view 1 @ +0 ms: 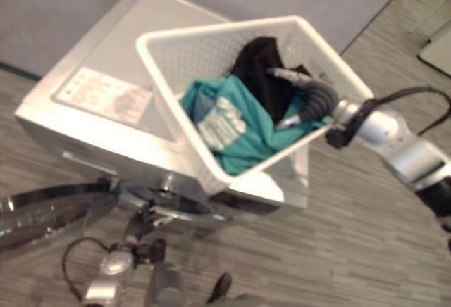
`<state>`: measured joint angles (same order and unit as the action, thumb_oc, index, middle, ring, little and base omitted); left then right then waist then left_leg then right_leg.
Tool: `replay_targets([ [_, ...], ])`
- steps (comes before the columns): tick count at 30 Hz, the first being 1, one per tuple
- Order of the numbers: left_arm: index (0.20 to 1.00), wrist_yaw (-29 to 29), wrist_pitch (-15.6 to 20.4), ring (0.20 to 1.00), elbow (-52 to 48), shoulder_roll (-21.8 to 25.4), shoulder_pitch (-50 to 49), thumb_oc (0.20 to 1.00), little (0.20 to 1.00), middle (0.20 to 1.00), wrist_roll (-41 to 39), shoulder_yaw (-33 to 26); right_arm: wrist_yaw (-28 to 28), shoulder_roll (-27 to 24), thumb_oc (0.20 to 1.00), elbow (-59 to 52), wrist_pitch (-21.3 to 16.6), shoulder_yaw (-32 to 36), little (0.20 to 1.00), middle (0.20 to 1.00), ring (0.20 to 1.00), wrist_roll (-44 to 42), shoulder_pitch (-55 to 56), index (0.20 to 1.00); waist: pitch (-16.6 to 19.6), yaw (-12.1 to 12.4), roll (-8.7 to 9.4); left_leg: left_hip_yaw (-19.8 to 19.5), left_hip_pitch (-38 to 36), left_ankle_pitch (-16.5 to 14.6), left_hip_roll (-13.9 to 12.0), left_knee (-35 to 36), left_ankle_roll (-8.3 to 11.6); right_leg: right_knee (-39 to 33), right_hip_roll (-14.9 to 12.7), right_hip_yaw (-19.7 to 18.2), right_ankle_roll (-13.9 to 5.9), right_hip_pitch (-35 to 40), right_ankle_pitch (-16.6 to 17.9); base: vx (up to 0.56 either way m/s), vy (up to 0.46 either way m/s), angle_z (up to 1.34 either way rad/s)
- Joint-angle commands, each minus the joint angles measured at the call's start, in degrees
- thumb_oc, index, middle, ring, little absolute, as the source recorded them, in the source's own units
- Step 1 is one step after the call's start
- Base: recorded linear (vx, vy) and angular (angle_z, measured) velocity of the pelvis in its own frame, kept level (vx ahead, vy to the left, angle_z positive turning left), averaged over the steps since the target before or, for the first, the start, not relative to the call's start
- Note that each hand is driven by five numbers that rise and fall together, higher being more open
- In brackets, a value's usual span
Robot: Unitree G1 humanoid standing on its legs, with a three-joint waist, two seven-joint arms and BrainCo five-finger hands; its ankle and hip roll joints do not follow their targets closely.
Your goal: Grab the laundry basket,head to the washer,open it,put in the laundry and shut it.
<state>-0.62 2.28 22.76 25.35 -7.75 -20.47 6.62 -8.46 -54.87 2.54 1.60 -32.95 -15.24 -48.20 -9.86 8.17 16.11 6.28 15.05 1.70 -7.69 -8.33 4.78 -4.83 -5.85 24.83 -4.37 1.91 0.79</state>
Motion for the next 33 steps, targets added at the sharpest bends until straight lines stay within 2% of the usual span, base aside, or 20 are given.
replay_targets([
  [1,1.000,-1.2,3.0,1.000,-3.4,2.3,0.7,1.000,1.000,1.000,-1.3,1.6,1.3,3.5,1.000,8.1,2.3,-6.3,1.000,1.000,1.000,4.4,-2.2,1.000,-1.7,4.1,-1.45,-3.6,3.0,4.6,-3.0,4.9,1.00,5.5,-1.1,-1.5,-1.83,2.3,-7.4,-0.04,-0.031,0.17],
  [4,1.000,-1.9,3.1,1.000,-4.4,2.8,0.9,1.000,1.000,1.000,-2.3,1.4,1.7,8.8,1.000,17.1,3.4,-9.1,1.000,1.000,1.000,7.3,-5.1,1.000,-3.4,5.4,-1.57,-4.7,4.5,5.2,-2.4,5.1,0.96,5.6,-0.9,-0.9,-1.64,1.4,-7.5,-0.03,-0.021,0.11],
  [5,1.000,-1.9,3.1,1.000,-4.4,2.8,0.8,1.000,1.000,1.000,-2.3,1.3,1.7,9.0,1.000,17.3,3.3,-9.2,1.000,1.000,1.000,7.2,-5.3,1.000,-3.3,5.3,-1.56,-4.7,4.5,5.2,-2.4,5.1,0.96,5.7,-0.9,-0.9,-1.64,1.3,-7.5,-0.02,-0.014,0.19],
  [7,1.000,-2.5,2.9,1.000,-4.7,2.9,0.9,1.000,1.000,1.000,-3.2,0.8,1.7,13.8,1.000,26.0,4.3,-10.8,1.000,1.000,1.000,10.0,-7.4,1.000,-4.3,6.2,-1.52,-5.4,5.4,5.6,-2.0,5.6,0.95,5.6,-0.7,-0.5,-1.55,0.7,-7.5,-0.01,-0.017,0.16],
  [10,1.000,-3.0,2.8,1.000,-4.5,3.2,1.4,1.000,1.000,1.000,-3.7,0.4,1.0,16.6,1.000,31.9,5.4,-11.6,1.000,1.000,1.000,11.4,-9.1,1.000,-4.6,6.7,-1.29,-5.8,6.0,5.9,-1.7,6.0,0.91,5.5,-0.6,-0.4,-1.49,0.3,-7.5,0.00,-0.009,0.10],
  [11,1.000,-3.1,2.7,1.000,-4.5,3.3,1.5,1.000,1.000,1.000,-3.8,0.2,0.9,17.2,0.645,32.7,5.7,-11.7,0.645,0.645,0.645,11.6,-9.4,0.645,-4.5,6.7,-1.14,-5.8,6.1,5.9,-1.6,6.1,0.85,5.6,-0.6,-0.3,-1.46,0.2,-7.5,0.01,-0.004,0.12],
  [12,1.000,-3.1,2.7,1.000,-4.5,3.3,1.5,1.000,1.000,1.000,-3.8,0.2,0.9,17.3,0.445,32.8,5.7,-11.7,0.445,0.445,0.445,11.6,-9.5,0.445,-4.5,6.7,-1.12,-5.8,6.1,5.9,-1.6,6.1,0.85,5.6,-0.6,-0.3,-1.47,0.2,-7.5,0.02,-0.008,0.11],
  [13,1.000,-3.1,2.7,1.000,-4.4,3.4,1.5,1.000,1.000,1.000,-4.0,0.2,0.3,17.7,0.200,34.0,5.9,-12.1,0.200,0.200,0.200,11.5,-10.2,0.200,-4.3,6.7,-0.79,-5.8,6.1,5.7,-1.4,6.0,0.72,5.8,-0.6,-0.2,-1.46,0.0,-7.5,0.02,-0.005,0.07],
  [19,1.000,-3.4,3.0,1.000,-4.2,3.5,2.1,1.000,1.000,1.000,-4.4,-0.1,0.1,18.4,0.200,34.3,5.5,-13.3,0.200,0.200,0.200,10.1,-12.7,0.200,-4.0,6.1,-0.20,-5.3,5.6,5.1,-1.5,5.7,0.38,6.8,-0.8,-0.9,-1.56,-0.6,-7.5,0.00,0.002,-0.01],
  [24,1.000,-3.6,3.4,1.000,-4.3,3.3,2.7,1.000,1.000,1.000,-4.7,-0.4,-0.2,16.5,0.200,30.9,4.9,-13.7,0.200,0.200,0.200,8.1,-14.1,0.200,-3.9,5.4,0.13,-4.4,4.8,4.6,-1.9,5.4,0.22,7.0,-1.0,-1.8,-1.85,-0.8,-7.1,-0.02,0.013,-0.09],
  [28,1.000,-3.8,3.8,1.000,-4.0,2.7,3.0,1.000,1.000,1.000,-4.7,-0.3,0.2,14.0,0.200,25.7,3.9,-13.1,0.200,0.200,0.200,5.6,-14.1,0.200,-3.7,4.6,0.19,-3.4,4.0,4.2,-2.3,5.4,0.15,6.9,-1.2,-2.4,-2.10,-0.9,-6.7,-0.02,0.014,-0.18],
  [33,1.000,-4.0,4.3,1.000,-3.5,1.9,2.2,1.000,1.000,1.000,-4.2,-1.2,1.8,6.8,0.200,14.4,1.7,-9.1,0.200,0.200,0.200,3.6,-12.8,0.200,-3.1,3.3,0.00,-2.2,3.4,3.5,-2.7,4.9,-0.02,6.6,-1.6,-3.3,-2.63,-0.9,-6.1,-0.03,0.020,-0.12],
])
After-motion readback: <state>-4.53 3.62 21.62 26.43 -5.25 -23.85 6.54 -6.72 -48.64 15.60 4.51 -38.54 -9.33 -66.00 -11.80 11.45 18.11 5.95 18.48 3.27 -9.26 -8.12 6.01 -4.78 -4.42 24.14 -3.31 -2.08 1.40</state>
